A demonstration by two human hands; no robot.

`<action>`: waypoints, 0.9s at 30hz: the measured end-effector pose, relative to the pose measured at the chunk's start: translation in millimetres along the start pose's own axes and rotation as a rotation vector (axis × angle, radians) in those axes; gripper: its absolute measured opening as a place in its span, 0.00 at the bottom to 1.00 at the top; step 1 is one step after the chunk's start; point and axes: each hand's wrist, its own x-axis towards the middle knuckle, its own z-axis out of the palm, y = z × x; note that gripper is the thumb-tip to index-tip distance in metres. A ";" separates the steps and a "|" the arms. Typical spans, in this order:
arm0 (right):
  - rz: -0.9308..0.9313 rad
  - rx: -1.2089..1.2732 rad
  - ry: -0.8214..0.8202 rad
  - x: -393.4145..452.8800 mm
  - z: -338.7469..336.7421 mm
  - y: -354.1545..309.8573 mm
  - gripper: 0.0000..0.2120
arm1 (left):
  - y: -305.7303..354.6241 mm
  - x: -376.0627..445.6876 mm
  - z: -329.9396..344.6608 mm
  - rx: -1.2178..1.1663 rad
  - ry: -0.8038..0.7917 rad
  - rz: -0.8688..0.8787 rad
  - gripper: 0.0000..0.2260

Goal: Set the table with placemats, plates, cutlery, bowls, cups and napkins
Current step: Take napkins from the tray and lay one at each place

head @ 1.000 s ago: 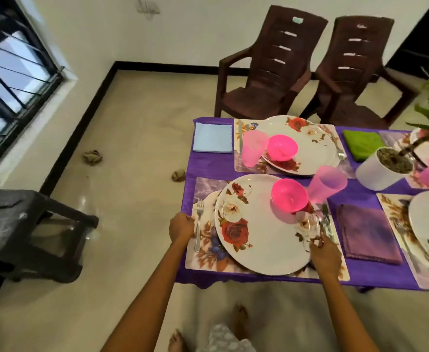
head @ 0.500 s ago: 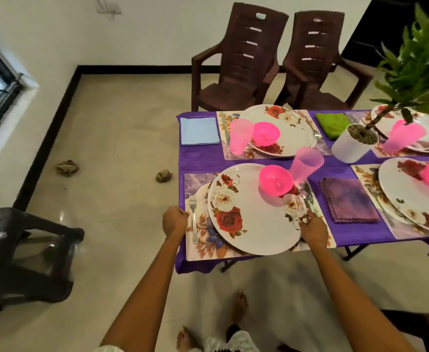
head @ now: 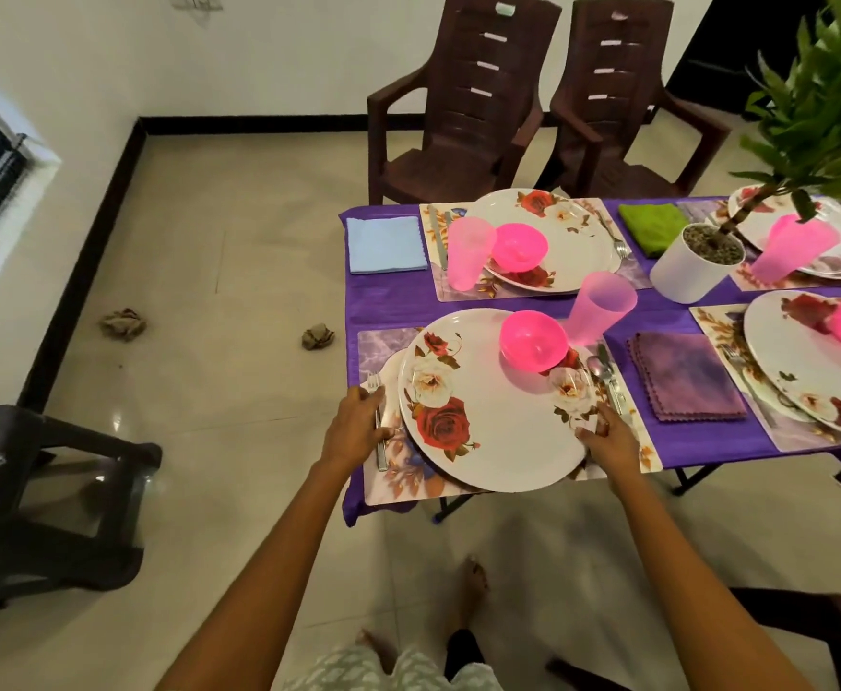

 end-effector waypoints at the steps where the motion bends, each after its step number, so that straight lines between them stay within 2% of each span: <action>1: 0.010 0.029 -0.012 -0.2 0.6 0.1 0.28 | 0.4 -0.4 -0.7 -0.013 -0.001 0.012 0.31; 6: 0.010 0.037 -0.026 1.4 4.8 0.6 0.27 | -0.9 -1.4 -3.2 -0.082 0.010 0.043 0.30; 14: -0.062 0.008 -0.017 -7.5 7.0 -3.7 0.24 | -4.3 -3.5 -11.5 -0.166 -0.026 0.041 0.34; 23: -0.017 0.043 -0.008 -6.6 10.5 -1.1 0.25 | -5.9 -2.8 -12.4 -0.223 -0.058 -0.012 0.33; 25: -0.004 0.039 0.012 -6.5 13.5 -1.3 0.24 | -3.5 -5.9 -12.8 -0.242 0.020 -0.029 0.30; 27: -0.014 -0.027 0.093 -9.1 17.6 -3.4 0.21 | 2.1 -9.1 -13.7 -0.203 0.185 0.005 0.24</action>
